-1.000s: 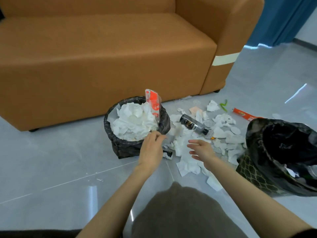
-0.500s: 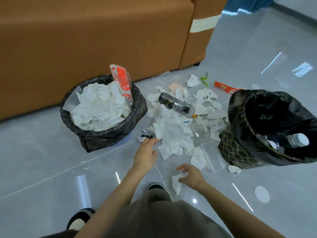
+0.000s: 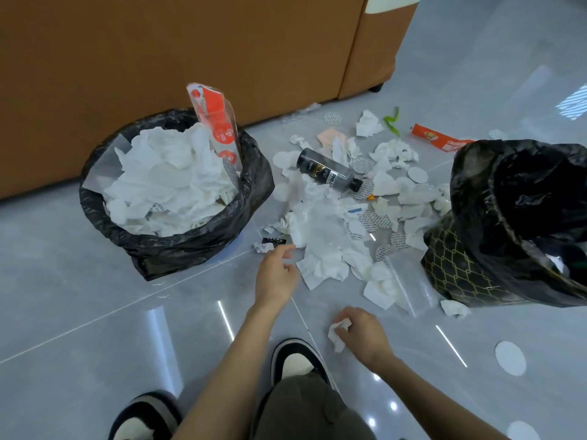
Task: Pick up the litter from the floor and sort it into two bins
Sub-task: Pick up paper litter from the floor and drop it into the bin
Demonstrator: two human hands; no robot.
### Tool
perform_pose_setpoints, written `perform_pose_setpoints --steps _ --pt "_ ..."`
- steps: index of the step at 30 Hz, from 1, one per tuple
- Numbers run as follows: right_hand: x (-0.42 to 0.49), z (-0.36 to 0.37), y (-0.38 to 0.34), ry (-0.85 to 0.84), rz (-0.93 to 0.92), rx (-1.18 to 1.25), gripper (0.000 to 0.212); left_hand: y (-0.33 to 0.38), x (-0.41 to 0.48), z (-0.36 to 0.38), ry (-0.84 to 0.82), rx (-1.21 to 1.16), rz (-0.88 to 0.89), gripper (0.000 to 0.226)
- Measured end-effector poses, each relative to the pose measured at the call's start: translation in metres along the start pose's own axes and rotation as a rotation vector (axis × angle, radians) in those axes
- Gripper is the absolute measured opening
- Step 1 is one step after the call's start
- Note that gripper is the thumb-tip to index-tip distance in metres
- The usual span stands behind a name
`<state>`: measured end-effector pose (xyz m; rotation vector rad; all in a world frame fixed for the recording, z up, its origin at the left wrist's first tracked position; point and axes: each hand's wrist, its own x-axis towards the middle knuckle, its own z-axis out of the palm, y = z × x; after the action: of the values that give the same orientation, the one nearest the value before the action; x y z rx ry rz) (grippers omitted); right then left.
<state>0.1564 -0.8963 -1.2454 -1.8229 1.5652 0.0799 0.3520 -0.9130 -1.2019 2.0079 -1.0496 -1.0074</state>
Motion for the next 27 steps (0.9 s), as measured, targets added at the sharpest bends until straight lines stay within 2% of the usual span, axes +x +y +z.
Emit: perform_pose_setpoints --steps 4,9,18,24,27 --pt "0.013 -0.016 -0.015 0.137 -0.001 0.184 0.007 -0.003 0.003 0.004 -0.018 -0.017 -0.014 0.043" --pt "0.035 -0.025 -0.035 0.224 -0.12 0.227 0.007 -0.004 0.002 0.012 -0.03 -0.021 -0.009 0.041" --pt "0.074 -0.013 -0.06 0.172 -0.108 0.065 0.015 -0.017 0.011 0.014 -0.009 -0.022 -0.044 0.043" --pt "0.075 -0.002 -0.057 0.124 -0.113 0.131 0.006 -0.028 0.012 0.009 -0.003 0.024 -0.065 0.045" --pt "0.063 0.0 -0.054 0.026 -0.15 0.198 0.021 -0.036 0.01 0.007 -0.005 0.061 -0.083 0.047"
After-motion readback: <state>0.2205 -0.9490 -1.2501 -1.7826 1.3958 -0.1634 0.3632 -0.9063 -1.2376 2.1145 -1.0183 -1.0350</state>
